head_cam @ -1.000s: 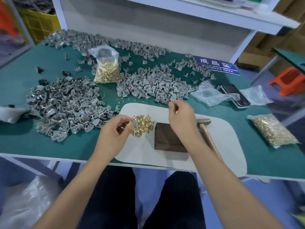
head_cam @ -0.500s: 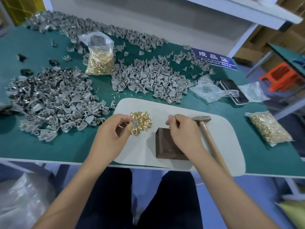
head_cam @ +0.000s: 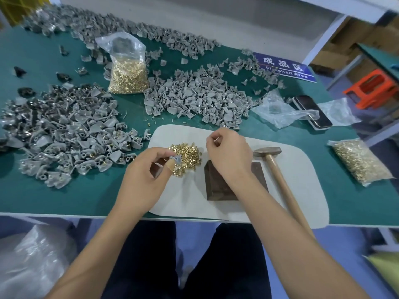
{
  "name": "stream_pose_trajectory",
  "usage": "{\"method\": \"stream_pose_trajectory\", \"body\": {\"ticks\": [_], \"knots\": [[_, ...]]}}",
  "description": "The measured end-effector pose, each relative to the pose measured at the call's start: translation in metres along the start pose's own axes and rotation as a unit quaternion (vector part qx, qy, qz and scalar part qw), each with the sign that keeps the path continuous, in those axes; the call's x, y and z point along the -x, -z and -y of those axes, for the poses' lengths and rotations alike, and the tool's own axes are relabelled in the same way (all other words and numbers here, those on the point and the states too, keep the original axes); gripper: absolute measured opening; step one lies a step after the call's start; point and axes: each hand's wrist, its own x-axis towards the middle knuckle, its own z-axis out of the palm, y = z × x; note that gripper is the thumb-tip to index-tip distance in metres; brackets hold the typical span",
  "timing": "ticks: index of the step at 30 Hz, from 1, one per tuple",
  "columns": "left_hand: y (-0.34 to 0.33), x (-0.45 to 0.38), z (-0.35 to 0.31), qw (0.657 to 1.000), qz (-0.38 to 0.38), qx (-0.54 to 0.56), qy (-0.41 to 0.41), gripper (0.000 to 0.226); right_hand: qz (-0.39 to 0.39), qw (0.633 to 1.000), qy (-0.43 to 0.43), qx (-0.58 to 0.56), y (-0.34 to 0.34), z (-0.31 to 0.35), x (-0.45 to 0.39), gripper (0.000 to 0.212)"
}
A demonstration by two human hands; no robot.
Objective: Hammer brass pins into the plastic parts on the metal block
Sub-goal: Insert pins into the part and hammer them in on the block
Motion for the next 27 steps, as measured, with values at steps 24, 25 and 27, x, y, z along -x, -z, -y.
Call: {"method": "stream_pose_trajectory", "body": {"ticks": [24, 25, 27], "knots": [[-0.001, 0.0, -0.008, 0.998, -0.035, 0.035, 0.048, 0.008, 0.011, 0.999, -0.024, 0.033, -0.013, 0.031, -0.041, 0.022], [-0.002, -0.001, -0.007, 0.998, -0.033, 0.034, 0.046, 0.007, 0.011, 0.999, -0.024, 0.035, -0.014, 0.032, -0.042, 0.022], [-0.004, 0.0, -0.004, 0.998, -0.028, 0.025, 0.04, 0.006, 0.006, 0.999, -0.022, 0.037, -0.017, 0.034, -0.043, 0.022]]}}
